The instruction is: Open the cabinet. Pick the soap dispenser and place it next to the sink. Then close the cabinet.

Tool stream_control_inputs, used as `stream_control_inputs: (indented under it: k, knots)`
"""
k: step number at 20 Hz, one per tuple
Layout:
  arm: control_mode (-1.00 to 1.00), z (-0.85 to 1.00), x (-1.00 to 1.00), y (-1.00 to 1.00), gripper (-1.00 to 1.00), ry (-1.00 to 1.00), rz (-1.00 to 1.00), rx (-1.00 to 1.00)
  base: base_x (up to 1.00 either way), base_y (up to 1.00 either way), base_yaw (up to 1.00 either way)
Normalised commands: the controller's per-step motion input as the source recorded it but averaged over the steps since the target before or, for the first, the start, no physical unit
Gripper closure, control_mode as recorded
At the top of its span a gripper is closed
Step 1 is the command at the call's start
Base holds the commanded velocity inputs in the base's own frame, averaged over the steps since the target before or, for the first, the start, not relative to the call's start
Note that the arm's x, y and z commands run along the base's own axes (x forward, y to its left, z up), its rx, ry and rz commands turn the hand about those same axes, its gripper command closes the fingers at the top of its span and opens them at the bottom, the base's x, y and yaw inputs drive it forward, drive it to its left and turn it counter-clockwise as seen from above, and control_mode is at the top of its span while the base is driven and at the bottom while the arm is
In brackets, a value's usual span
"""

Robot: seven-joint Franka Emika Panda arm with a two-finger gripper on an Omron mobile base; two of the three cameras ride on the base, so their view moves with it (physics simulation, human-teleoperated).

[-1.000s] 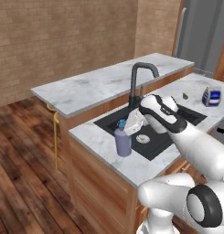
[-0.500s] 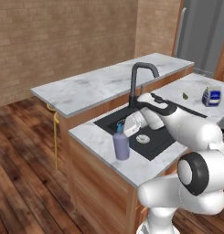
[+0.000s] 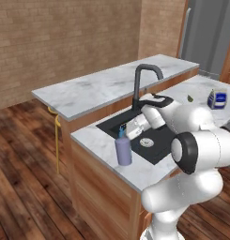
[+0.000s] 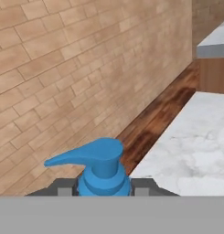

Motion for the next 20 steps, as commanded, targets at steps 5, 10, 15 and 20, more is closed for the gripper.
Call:
stream_control_inputs:
  k: [5,10,15,20]
  knots:
    - [-1.00,-0.31,0.19,0.00,1.00,0.04,0.06,0.02,0.00,0.00,0.00]
    - [-1.00,-0.33,0.05,0.01,1.00,0.01,0.06,0.01,0.00,0.00,0.00]
    - [-1.00,-0.19,-0.18,0.04,1.00,-0.01,0.07,0.01,0.00,0.00,0.00]
    - [-1.00,-0.10,-0.25,0.03,1.00,-0.05,0.05,0.00,0.00,0.00,0.00]
